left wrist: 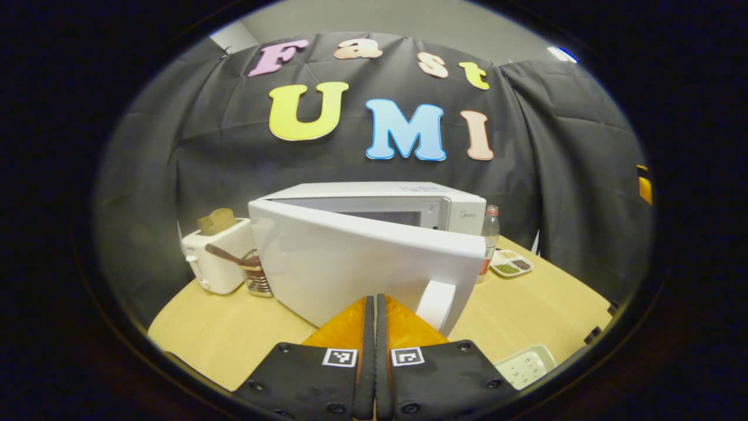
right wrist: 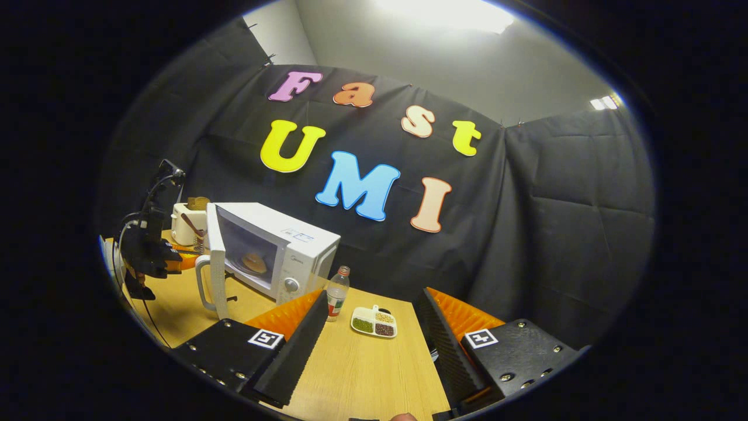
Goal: Open the microwave oven with the left hand, put the food in, and close the microwave oven.
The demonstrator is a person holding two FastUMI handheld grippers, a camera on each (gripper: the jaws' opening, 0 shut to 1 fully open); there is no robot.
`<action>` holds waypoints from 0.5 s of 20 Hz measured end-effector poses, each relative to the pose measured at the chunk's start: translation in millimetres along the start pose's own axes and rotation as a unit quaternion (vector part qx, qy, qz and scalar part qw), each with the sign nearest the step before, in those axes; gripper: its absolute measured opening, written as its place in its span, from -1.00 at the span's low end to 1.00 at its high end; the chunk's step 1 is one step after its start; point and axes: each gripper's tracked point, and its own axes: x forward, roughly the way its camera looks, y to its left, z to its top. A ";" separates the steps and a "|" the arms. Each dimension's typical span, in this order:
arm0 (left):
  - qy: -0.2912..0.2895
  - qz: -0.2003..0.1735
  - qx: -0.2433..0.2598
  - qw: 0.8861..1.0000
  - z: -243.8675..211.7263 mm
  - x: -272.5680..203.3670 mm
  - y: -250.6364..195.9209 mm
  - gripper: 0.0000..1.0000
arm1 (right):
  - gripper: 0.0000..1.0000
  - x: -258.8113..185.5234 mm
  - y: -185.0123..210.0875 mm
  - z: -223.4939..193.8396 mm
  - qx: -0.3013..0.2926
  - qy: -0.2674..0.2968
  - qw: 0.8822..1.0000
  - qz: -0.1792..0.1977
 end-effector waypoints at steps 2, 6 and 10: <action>0.004 0.003 -0.007 1.000 3.1 15.6 -5.3 -0.87 | 0.94 -6.8 -12.0 -7.5 0.007 0.010 1.000 -0.011; 0.014 0.006 -0.008 1.000 1.8 45.9 -17.8 -0.85 | 0.93 -20.9 -28.0 -16.8 0.006 0.020 0.999 -0.026; 0.012 0.005 -0.006 1.000 10.6 72.7 -32.8 -0.85 | 0.94 -26.7 -40.6 -27.8 0.009 0.033 0.999 -0.036</action>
